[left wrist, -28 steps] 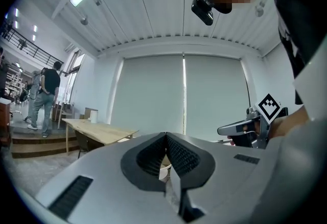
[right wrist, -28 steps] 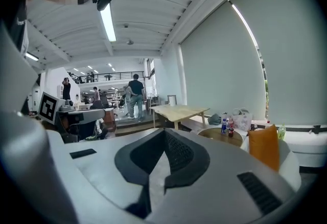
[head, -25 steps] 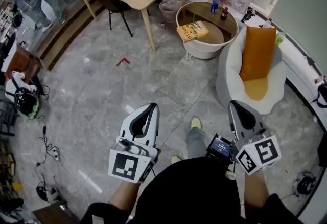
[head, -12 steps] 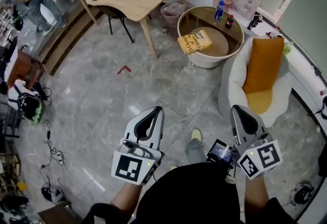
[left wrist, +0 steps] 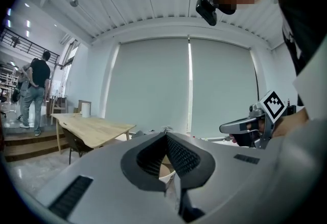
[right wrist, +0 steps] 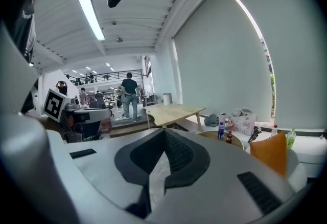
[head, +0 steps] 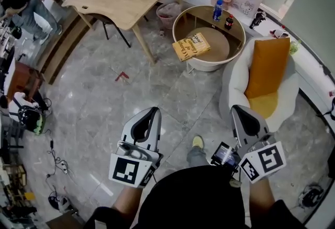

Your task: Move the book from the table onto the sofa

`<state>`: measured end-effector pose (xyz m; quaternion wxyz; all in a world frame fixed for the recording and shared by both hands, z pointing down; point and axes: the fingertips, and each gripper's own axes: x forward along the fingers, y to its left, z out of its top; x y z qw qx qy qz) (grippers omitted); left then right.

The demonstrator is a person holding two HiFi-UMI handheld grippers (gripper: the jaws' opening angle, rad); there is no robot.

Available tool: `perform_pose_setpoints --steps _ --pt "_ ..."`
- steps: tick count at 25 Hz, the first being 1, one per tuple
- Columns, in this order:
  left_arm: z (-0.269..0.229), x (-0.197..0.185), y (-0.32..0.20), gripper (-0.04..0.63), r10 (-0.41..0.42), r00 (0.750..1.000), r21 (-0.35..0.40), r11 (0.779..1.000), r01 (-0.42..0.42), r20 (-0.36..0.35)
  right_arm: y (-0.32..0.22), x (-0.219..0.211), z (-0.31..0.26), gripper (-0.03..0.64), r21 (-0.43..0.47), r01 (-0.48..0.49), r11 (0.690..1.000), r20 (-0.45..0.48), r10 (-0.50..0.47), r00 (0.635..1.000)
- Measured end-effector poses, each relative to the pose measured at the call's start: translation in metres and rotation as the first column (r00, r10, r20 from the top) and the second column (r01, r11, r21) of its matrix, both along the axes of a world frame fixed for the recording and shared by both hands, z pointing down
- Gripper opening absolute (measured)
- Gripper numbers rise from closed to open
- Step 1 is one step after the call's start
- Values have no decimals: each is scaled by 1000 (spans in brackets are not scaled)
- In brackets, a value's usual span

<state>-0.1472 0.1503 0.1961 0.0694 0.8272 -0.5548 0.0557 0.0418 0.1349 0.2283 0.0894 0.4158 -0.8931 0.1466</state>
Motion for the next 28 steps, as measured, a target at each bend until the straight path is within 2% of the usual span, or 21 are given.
perform_pose_setpoints --steps 8,15,22,28 --pt "-3 29 -37 9 10 1000 -6 1000 -9 25 -38 22 4 5 -9 10 1000 34 -9 999" --pt "-8 47 -49 9 21 999 0 1000 -22 40 -54 33 1 5 1 18 1000 55 -18 998" --pt "-16 51 -54 9 23 998 21 999 -24 57 -61 32 -2 5 16 28 999 62 -29 998" --pt "-16 53 -62 9 38 998 36 999 -39 42 -66 27 -2 5 26 30 999 62 -31 998"
